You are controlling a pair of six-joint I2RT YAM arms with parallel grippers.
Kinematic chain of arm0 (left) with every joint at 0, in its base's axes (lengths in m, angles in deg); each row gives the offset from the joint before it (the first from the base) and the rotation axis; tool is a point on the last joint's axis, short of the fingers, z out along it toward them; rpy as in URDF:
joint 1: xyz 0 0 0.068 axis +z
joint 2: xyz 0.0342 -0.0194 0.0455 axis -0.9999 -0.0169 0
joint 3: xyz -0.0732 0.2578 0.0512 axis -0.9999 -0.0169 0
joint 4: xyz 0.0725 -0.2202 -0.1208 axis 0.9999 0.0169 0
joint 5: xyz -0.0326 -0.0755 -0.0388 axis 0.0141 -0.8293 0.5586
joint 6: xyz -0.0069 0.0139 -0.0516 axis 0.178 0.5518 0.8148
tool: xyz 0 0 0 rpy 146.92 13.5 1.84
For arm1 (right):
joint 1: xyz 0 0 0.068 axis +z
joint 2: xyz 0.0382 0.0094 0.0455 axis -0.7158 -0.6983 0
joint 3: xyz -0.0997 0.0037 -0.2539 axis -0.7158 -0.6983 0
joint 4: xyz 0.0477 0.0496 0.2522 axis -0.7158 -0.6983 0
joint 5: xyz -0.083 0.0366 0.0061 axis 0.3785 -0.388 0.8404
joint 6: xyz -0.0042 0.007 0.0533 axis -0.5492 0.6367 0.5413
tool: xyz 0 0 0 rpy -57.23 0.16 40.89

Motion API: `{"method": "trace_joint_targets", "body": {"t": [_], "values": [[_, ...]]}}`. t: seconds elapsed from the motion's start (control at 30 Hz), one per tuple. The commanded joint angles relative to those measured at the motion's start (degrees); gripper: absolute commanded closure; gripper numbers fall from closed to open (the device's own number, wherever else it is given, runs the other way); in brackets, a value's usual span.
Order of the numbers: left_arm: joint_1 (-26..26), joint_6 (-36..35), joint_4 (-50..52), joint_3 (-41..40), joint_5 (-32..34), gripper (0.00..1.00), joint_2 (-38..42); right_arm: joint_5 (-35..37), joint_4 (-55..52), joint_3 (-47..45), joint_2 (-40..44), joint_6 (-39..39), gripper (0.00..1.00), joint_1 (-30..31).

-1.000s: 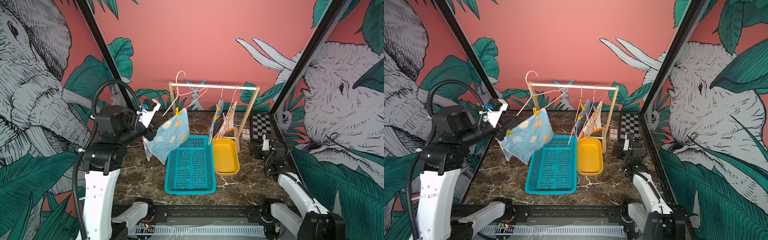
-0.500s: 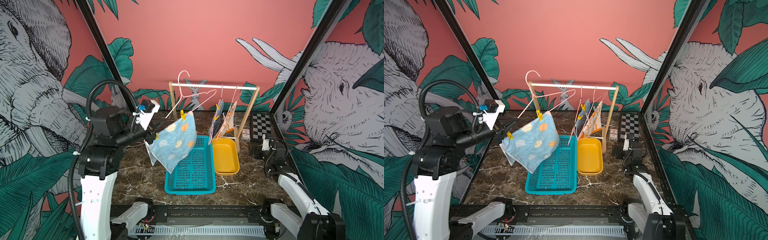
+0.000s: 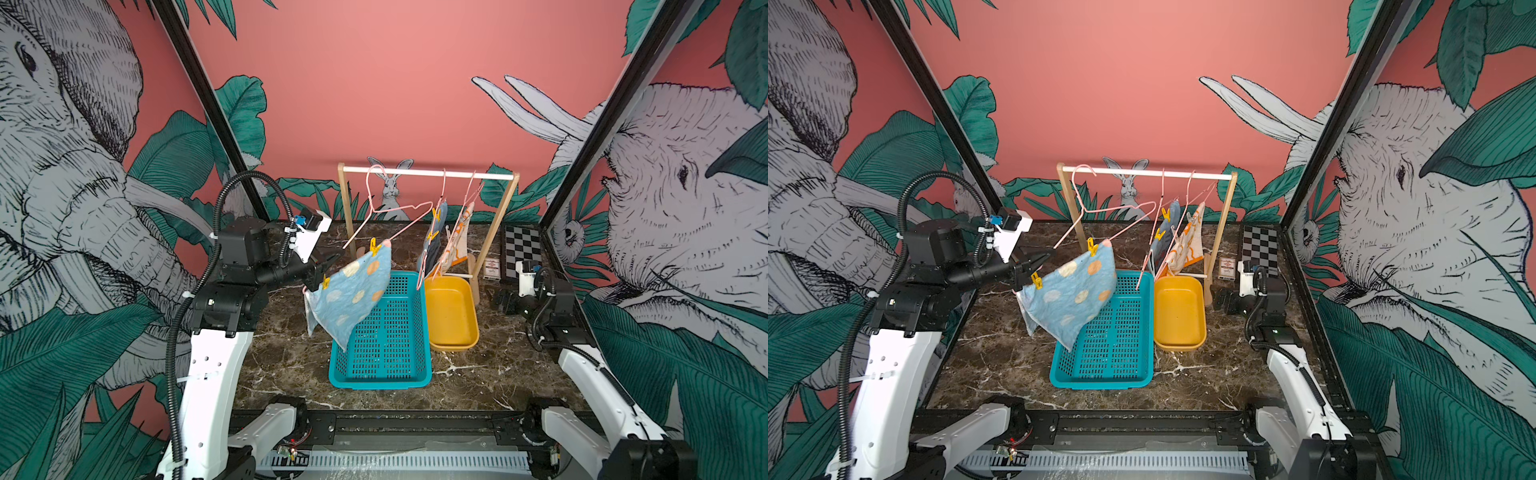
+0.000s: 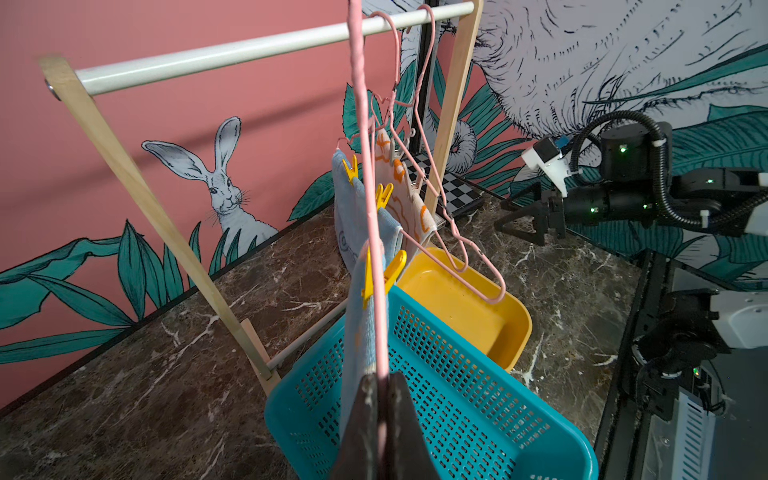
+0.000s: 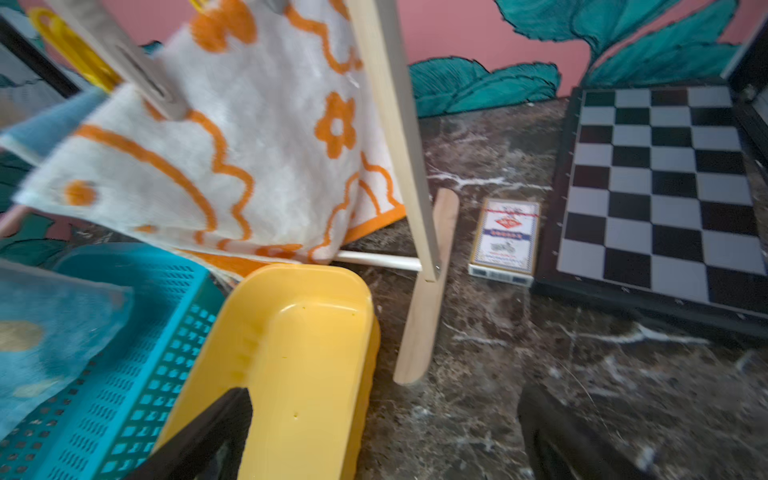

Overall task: Remove the clothespins securing towels to the hanger
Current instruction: Remove the clothespin from the hanger.

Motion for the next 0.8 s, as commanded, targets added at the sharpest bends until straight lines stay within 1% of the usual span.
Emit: {"method": "trace_joint_targets", "body": {"t": [0.0, 0.1, 0.4, 0.57, 0.77], "values": [[-0.2, -0.4, -3.4, -0.3, -2.9, 1.00, 1.9, -6.1, 1.2, 2.9, 0.8, -0.6, 0.01, 2.4], [-0.2, -0.2, -3.5, -0.4, -3.3, 1.00, 2.2, -8.3, 1.0, 5.0, 0.5, -0.6, 0.01, 4.6], [-0.2, -0.7, -3.7, -1.3, -8.4, 1.00, 1.9, -10.4, -0.9, 12.9, -2.8, -2.0, 0.05, 13.9], [-0.2, -1.7, -2.5, -0.5, -6.8, 1.00, 0.7, -10.7, -2.1, 17.2, -5.8, -3.7, 0.08, 18.1], [-0.2, -2.8, -1.1, 0.6, -5.4, 1.00, 1.0, -9.9, -2.9, 20.6, -8.2, -5.7, 0.11, 21.2]]}}
